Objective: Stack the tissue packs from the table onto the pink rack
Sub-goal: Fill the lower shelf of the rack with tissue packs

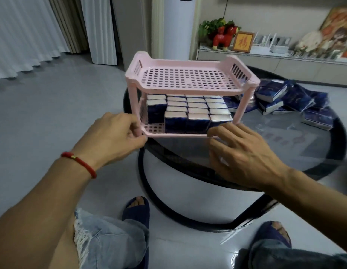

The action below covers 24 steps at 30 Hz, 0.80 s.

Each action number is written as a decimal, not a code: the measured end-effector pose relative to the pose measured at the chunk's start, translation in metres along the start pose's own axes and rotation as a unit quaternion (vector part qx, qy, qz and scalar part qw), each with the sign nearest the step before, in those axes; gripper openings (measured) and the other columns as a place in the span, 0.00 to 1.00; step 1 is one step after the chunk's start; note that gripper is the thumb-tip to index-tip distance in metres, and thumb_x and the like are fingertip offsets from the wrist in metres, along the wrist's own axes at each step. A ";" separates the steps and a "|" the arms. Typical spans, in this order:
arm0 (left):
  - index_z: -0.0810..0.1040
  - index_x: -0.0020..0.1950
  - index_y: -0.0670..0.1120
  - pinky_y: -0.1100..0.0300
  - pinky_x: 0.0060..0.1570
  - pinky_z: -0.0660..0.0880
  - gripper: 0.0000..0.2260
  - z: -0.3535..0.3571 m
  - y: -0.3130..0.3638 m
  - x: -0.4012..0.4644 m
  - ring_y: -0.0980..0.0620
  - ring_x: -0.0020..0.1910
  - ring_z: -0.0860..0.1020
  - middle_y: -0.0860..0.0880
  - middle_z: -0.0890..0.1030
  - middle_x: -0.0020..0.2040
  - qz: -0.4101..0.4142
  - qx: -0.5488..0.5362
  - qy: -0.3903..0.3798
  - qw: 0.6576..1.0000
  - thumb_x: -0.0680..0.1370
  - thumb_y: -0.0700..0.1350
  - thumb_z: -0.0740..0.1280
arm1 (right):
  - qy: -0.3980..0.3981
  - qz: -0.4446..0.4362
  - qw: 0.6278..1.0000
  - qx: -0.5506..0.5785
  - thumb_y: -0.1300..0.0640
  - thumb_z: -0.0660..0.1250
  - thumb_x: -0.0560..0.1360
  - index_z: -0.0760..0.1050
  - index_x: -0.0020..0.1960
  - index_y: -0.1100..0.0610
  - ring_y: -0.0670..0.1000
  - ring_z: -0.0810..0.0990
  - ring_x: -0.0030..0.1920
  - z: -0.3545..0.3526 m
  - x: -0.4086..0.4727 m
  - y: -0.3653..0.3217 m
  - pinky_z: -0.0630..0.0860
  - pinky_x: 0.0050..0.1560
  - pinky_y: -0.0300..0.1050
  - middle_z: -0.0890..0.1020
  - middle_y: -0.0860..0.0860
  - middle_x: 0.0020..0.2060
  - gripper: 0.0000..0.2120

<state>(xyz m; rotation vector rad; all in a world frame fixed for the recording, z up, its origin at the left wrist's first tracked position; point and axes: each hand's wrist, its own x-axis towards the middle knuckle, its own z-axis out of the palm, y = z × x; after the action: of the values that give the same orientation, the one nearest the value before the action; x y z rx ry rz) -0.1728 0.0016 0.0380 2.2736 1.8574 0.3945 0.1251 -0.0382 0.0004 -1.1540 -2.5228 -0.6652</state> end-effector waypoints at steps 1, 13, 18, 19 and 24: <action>0.79 0.43 0.54 0.59 0.41 0.80 0.05 0.005 0.017 -0.004 0.59 0.38 0.79 0.56 0.81 0.39 0.034 -0.044 -0.003 0.998 0.76 0.53 0.73 | -0.011 0.022 1.000 0.000 0.53 0.59 0.81 0.81 0.53 0.57 0.56 0.79 0.50 -0.002 -0.017 0.016 0.79 0.48 0.53 0.81 0.56 0.54 0.13; 0.83 0.50 0.52 0.59 0.50 0.77 0.05 0.101 0.203 0.038 0.58 0.42 0.79 0.58 0.81 0.40 0.261 -0.174 -0.037 0.949 0.75 0.45 0.70 | -0.100 0.620 0.778 0.006 0.51 0.63 0.77 0.66 0.74 0.54 0.61 0.65 0.74 0.054 -0.124 0.205 0.67 0.70 0.63 0.66 0.55 0.74 0.27; 0.83 0.51 0.53 0.58 0.52 0.77 0.06 0.126 0.244 0.050 0.54 0.47 0.80 0.56 0.83 0.45 0.250 -0.188 -0.046 0.949 0.76 0.45 0.69 | -0.093 0.589 0.803 0.025 0.48 0.66 0.79 0.70 0.71 0.54 0.62 0.74 0.66 0.060 -0.141 0.212 0.72 0.64 0.60 0.72 0.57 0.71 0.22; 0.83 0.51 0.52 0.56 0.54 0.77 0.06 0.131 0.250 0.052 0.54 0.48 0.80 0.56 0.83 0.47 0.244 -0.195 -0.050 0.948 0.76 0.44 0.69 | -0.081 0.573 0.815 0.026 0.47 0.69 0.78 0.73 0.67 0.54 0.62 0.77 0.63 0.056 -0.140 0.207 0.75 0.61 0.59 0.75 0.57 0.67 0.21; 0.75 0.73 0.49 0.59 0.68 0.62 0.20 0.153 0.283 0.070 0.45 0.69 0.70 0.46 0.77 0.69 0.190 -0.192 -0.070 0.960 0.81 0.48 0.66 | -0.021 0.476 0.874 0.095 0.42 0.77 0.71 0.75 0.48 0.52 0.52 0.79 0.46 0.030 -0.141 0.162 0.78 0.47 0.47 0.78 0.50 0.50 0.18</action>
<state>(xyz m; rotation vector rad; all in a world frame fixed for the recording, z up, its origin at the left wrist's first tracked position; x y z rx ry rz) 0.1515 0.0164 -0.0149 2.2992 1.1514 0.5740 0.3371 -0.0197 -0.0398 -2.0560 -1.6277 -0.1130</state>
